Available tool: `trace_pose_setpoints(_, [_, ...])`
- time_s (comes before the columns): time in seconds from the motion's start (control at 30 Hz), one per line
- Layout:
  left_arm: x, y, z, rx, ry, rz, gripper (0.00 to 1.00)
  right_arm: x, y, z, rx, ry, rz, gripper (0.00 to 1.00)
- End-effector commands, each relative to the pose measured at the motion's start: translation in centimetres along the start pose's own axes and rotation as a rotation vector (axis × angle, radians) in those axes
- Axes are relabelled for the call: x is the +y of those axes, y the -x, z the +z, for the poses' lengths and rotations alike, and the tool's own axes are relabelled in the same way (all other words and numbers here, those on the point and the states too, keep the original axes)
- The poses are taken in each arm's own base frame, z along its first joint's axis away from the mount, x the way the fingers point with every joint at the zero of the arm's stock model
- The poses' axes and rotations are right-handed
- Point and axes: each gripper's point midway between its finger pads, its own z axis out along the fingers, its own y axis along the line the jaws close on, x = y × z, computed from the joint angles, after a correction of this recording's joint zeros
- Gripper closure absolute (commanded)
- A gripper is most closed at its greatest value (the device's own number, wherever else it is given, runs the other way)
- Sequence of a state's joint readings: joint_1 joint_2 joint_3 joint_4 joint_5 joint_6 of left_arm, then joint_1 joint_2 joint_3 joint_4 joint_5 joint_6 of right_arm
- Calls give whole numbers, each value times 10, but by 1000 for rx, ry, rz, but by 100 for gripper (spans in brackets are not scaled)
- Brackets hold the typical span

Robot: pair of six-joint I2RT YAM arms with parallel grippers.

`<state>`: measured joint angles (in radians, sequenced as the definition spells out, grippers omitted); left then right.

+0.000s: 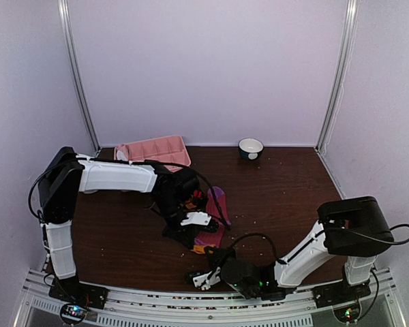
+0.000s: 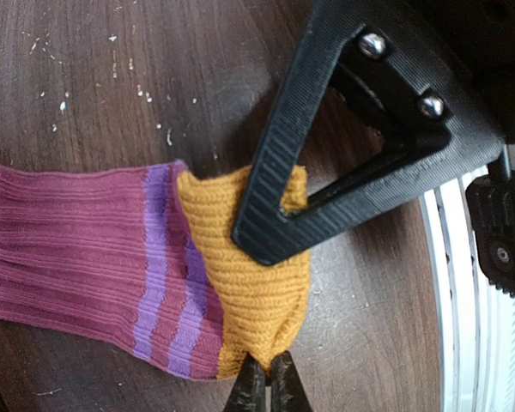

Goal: Roll the socks
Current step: Roll the sock at the center of the board.

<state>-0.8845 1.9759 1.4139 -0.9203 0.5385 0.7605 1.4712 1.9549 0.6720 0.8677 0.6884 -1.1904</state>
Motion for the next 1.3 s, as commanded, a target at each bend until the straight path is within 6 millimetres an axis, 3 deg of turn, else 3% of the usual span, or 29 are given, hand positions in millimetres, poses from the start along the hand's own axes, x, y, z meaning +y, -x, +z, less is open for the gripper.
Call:
trace_pose_setpoints(0.0, [3,1,-4,-6,12,3,99,-4,-1,-1,28,-5,53,100])
trace_pose_setpoints(0.2, [8,-5,-14,-2,122,25,58,-6,5,-10,31,48,162,100])
trace_pose_setpoints(0.23, [7,-7,-17,-7,141,30,44,-3,7,-13,29,73,195,100])
trace_pose_setpoints(0.3, [4,-10,-23,-25,183,46,37,3,8,-19,29,127,297,100])
trace_pose_setpoints(0.33, [2,-11,-26,-32,200,52,28,7,11,-23,23,171,348,100])
trace_pose_setpoints(0.5, [-3,-10,-30,-101,267,48,27,29,23,-46,-8,405,626,100])
trace_pose_setpoints(0.67, [-5,7,-35,-234,283,9,31,50,31,-57,-13,581,785,100])
trace_pose_setpoints(1.1, [-11,15,-15,-348,163,-102,39,65,2,-40,37,870,1249,100])
trace_pose_setpoints(1.27, [-11,17,-14,-377,169,-91,39,60,-3,-33,-5,970,1443,100])
